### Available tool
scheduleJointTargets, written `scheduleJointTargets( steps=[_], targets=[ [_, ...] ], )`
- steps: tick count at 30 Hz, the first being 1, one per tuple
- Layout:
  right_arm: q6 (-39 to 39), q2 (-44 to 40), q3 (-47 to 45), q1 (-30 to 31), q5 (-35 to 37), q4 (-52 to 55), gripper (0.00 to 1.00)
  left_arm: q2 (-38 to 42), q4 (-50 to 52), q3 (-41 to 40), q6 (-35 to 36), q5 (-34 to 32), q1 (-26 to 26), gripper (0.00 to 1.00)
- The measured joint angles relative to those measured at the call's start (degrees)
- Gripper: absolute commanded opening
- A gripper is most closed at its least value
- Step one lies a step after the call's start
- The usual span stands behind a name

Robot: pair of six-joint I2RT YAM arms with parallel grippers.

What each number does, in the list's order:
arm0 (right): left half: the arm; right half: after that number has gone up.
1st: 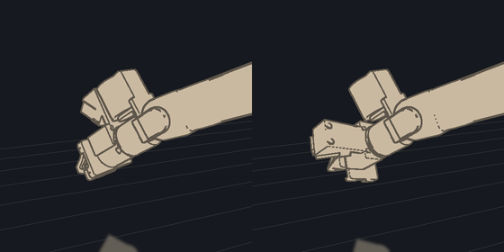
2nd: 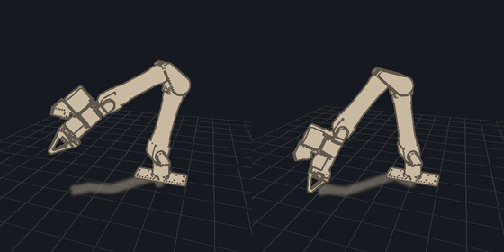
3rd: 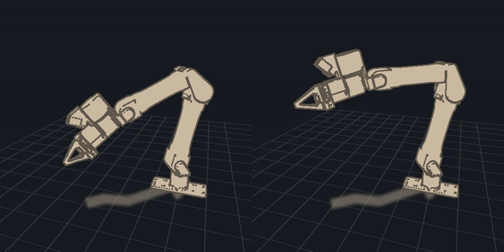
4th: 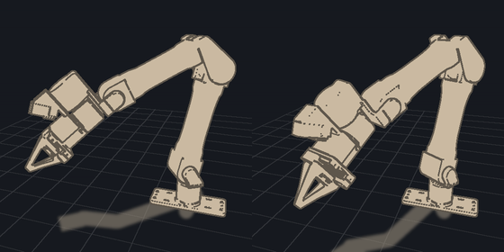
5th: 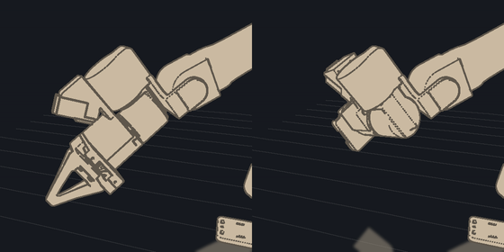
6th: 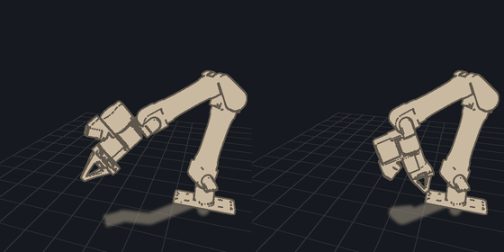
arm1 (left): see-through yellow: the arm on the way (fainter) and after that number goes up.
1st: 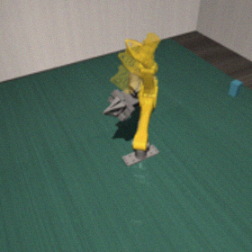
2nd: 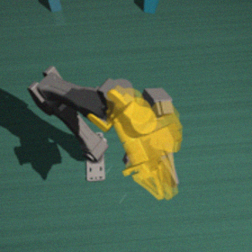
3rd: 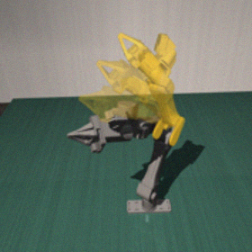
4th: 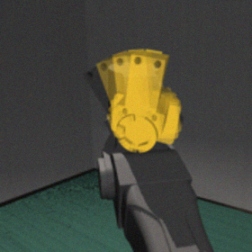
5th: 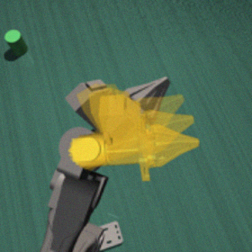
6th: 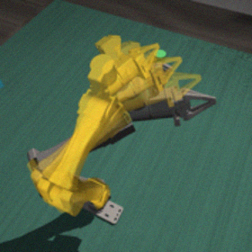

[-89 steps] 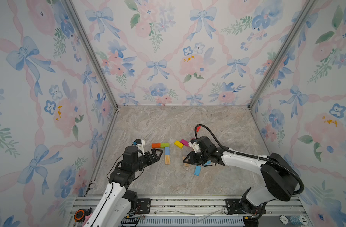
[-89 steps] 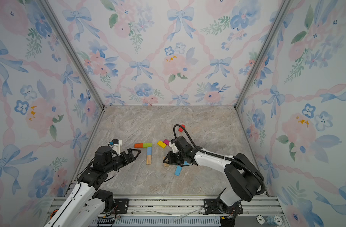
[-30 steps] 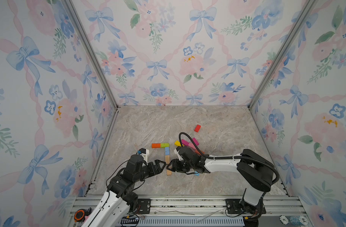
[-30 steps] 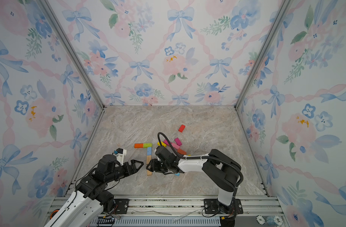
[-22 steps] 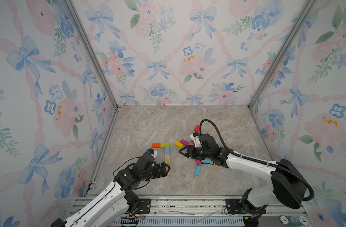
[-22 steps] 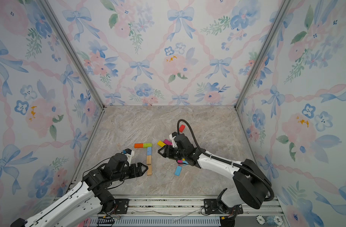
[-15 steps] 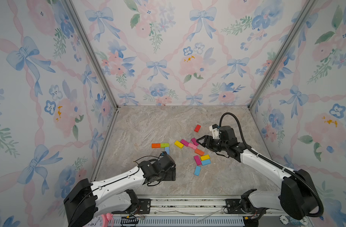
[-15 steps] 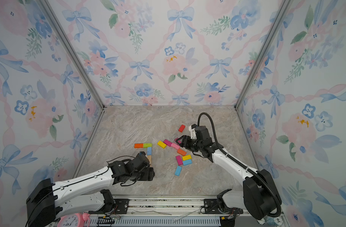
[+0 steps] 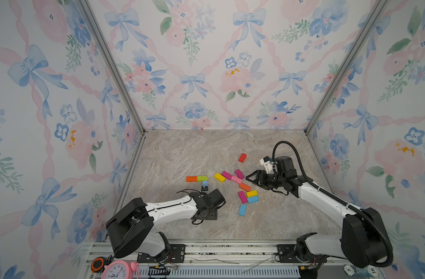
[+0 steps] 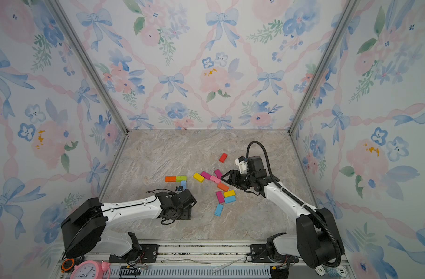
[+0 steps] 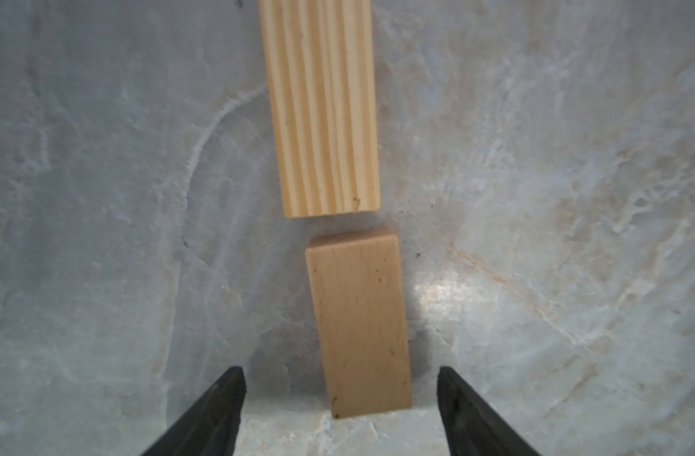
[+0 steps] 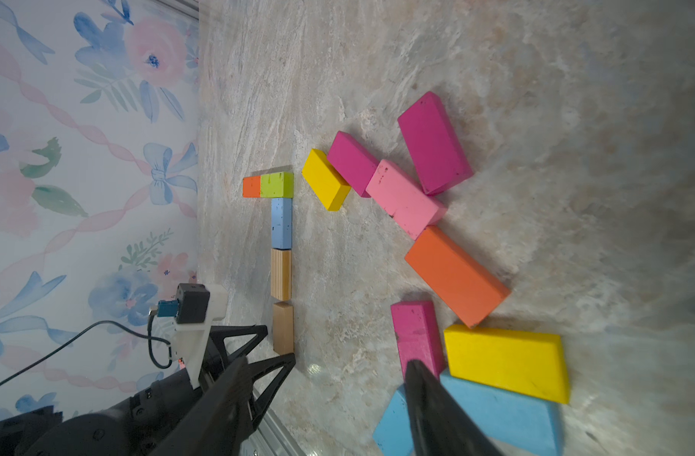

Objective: Assemble the number 7 with building blocks
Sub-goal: Assemble the building block at the center of the board.

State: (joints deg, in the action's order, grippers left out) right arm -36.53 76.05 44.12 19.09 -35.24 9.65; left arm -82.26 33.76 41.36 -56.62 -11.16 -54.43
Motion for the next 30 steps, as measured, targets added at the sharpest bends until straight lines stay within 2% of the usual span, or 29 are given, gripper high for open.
scheduleJointTargets(
  steps=[8, 15, 20, 30],
  targets=[
    [1.9, 0.1, 0.0, -1.1, -2.1, 0.0, 0.64, -6.0, 0.0, 4.6, 1.2, 0.0, 1.6, 0.63],
    [2.3, 0.2, 0.0, -1.5, -2.7, 0.0, 0.64, -7.5, 0.0, 6.1, 2.0, 0.1, 1.7, 0.55],
    [2.4, 0.2, 0.0, -1.8, -2.9, 0.0, 0.64, -8.3, 0.1, 6.8, 2.4, 0.4, 2.1, 0.54],
    [2.5, 0.2, 0.0, -1.8, -2.9, 0.0, 0.64, -8.4, 0.0, 7.0, 2.6, 0.5, 2.4, 0.47]
  ],
)
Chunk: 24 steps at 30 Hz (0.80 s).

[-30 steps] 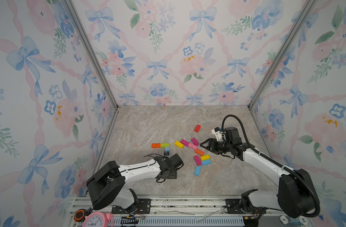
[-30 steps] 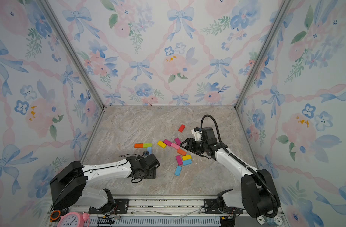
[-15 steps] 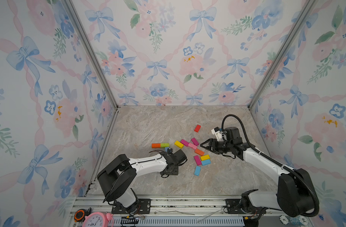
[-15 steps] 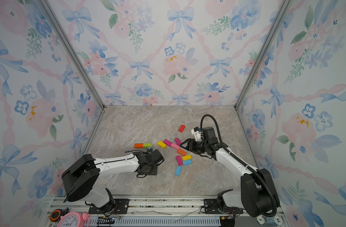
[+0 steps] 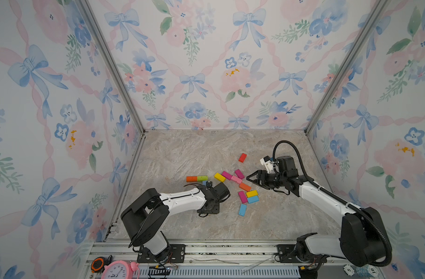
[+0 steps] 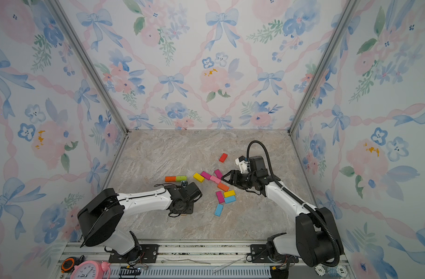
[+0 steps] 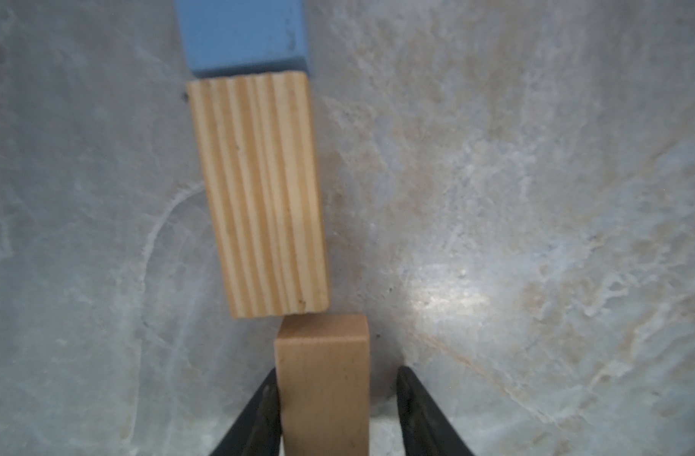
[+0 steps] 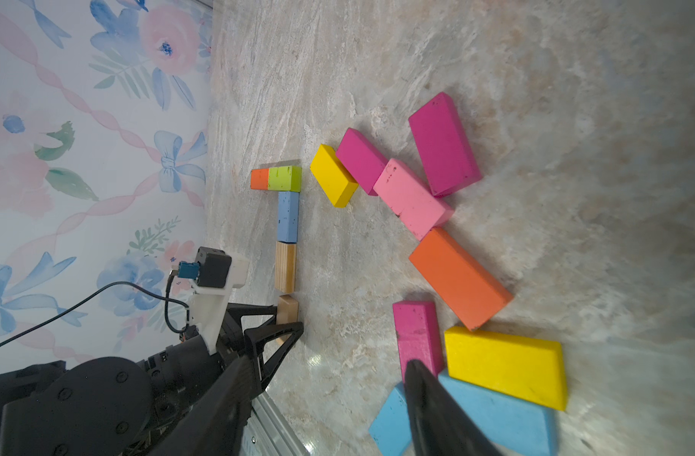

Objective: Assemble the number 7 with building blocks
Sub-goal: Assemble the building block at the center of the board.

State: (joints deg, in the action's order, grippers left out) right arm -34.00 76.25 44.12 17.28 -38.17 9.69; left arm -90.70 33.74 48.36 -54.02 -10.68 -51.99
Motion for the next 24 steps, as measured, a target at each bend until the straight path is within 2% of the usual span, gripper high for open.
scheduleJointTargets(
  steps=[5, 7, 18, 24],
  targets=[
    [0.0, 0.1, 0.0, 0.0, 0.0, 0.0, 0.64, 0.0, 0.0, 0.0, 0.0, 0.0, 0.3, 0.44],
    [0.0, 0.2, 0.0, 0.0, 0.0, 0.0, 0.64, 0.0, -0.1, 0.0, 0.0, 0.0, 0.3, 0.39],
    [0.0, 0.2, 0.0, -0.5, -0.2, 0.0, 0.64, 0.0, -0.2, 0.0, 0.2, -0.1, 0.3, 0.38],
    [0.0, 0.2, 0.0, -0.9, -0.4, 0.0, 0.64, 0.0, -0.3, 0.0, 0.4, 0.0, 0.7, 0.32]
  ],
)
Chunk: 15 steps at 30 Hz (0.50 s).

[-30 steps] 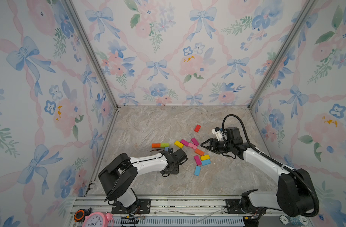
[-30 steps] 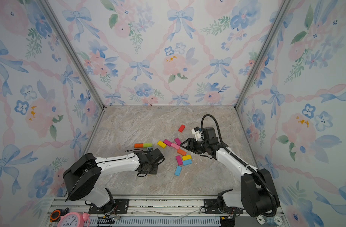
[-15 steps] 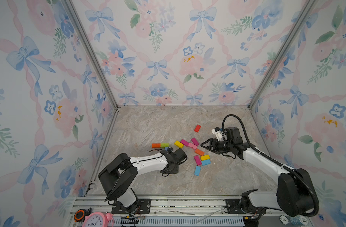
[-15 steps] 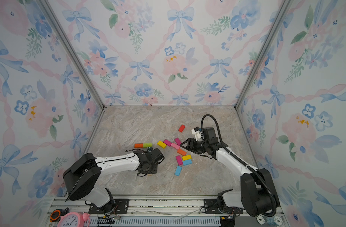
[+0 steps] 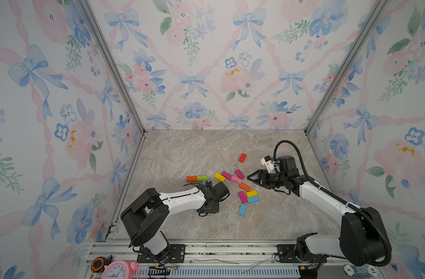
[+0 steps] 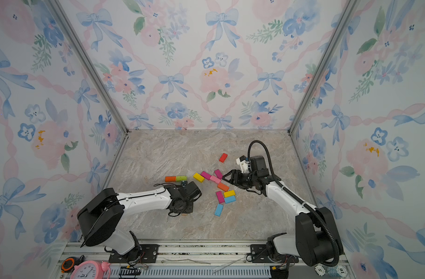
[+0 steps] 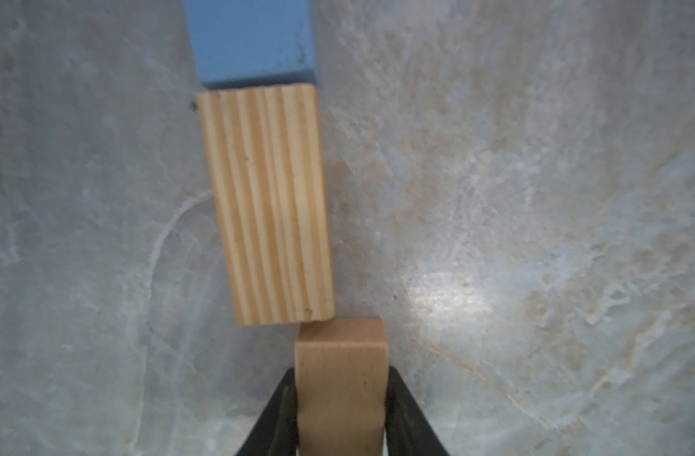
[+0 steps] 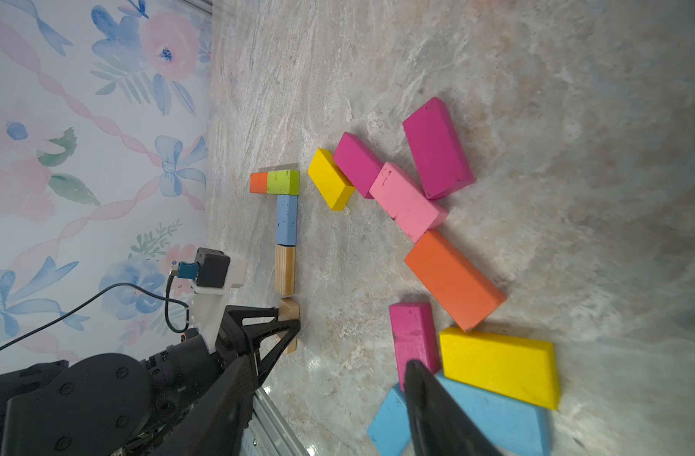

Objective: Assemble the number 7 with building blocks
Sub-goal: Assemble the building block at the center of the board.

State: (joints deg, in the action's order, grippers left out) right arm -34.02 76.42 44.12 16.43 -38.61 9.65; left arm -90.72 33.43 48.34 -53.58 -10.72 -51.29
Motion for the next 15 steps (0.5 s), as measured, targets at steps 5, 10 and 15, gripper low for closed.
scheduleJointTargets(
  steps=[5, 10, 15],
  targets=[
    [0.0, 0.0, 0.0, -0.2, 0.0, 0.0, 0.64, 0.2, -0.2, -0.2, 0.0, 0.0, 0.3, 0.24],
    [0.0, 0.0, 0.0, -0.2, 0.0, 0.0, 0.63, 1.0, -0.9, -1.1, 0.0, 0.0, 0.8, 0.21],
    [0.0, 0.2, 0.0, -0.2, 0.0, 0.0, 0.64, 2.1, -1.9, -2.2, 0.0, 0.0, 0.9, 0.2]
  ],
)
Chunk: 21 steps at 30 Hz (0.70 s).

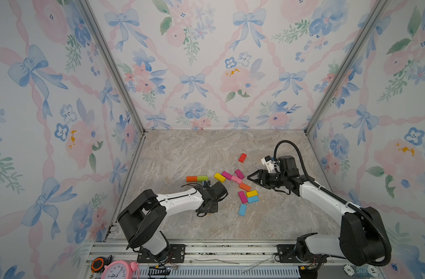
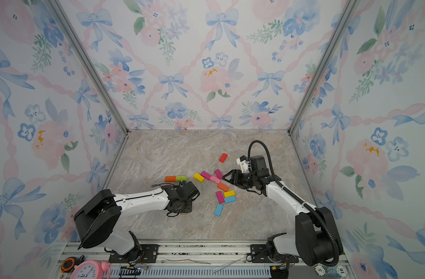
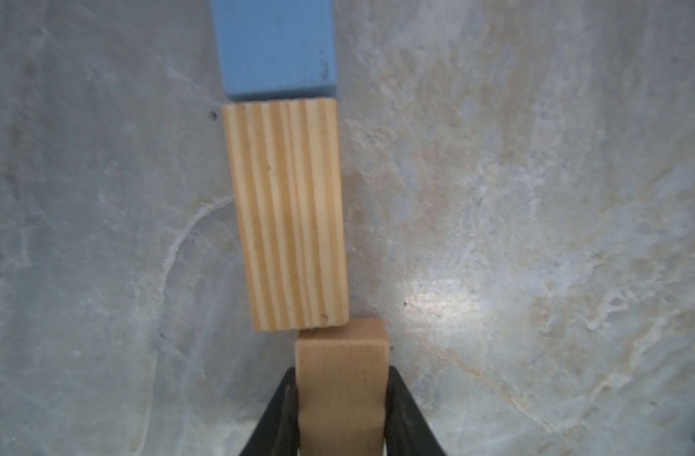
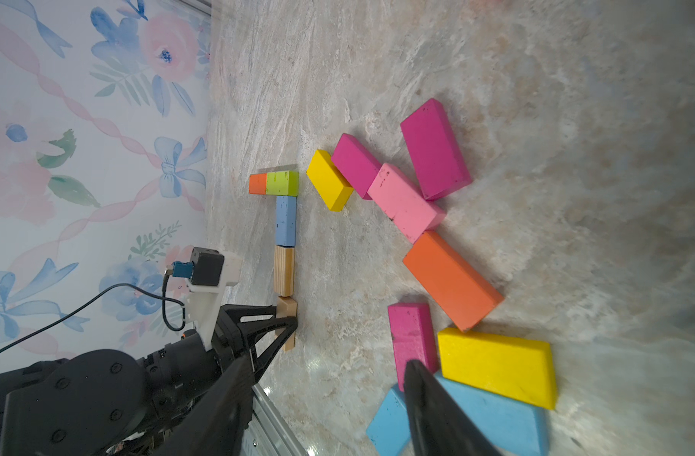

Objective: Assemble the number 7 with building blocks
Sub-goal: Assemble the building block at the center of the board.

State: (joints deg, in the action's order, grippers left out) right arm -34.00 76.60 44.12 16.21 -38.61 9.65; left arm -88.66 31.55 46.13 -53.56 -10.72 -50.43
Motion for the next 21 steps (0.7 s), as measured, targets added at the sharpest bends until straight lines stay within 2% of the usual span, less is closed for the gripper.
scheduleJointTargets(
  steps=[21],
  targets=[
    [0.0, 0.2, 0.0, 0.0, 0.0, 0.0, 0.63, 2.6, -0.2, -2.6, 1.1, 0.1, 2.3, 0.18]
  ],
)
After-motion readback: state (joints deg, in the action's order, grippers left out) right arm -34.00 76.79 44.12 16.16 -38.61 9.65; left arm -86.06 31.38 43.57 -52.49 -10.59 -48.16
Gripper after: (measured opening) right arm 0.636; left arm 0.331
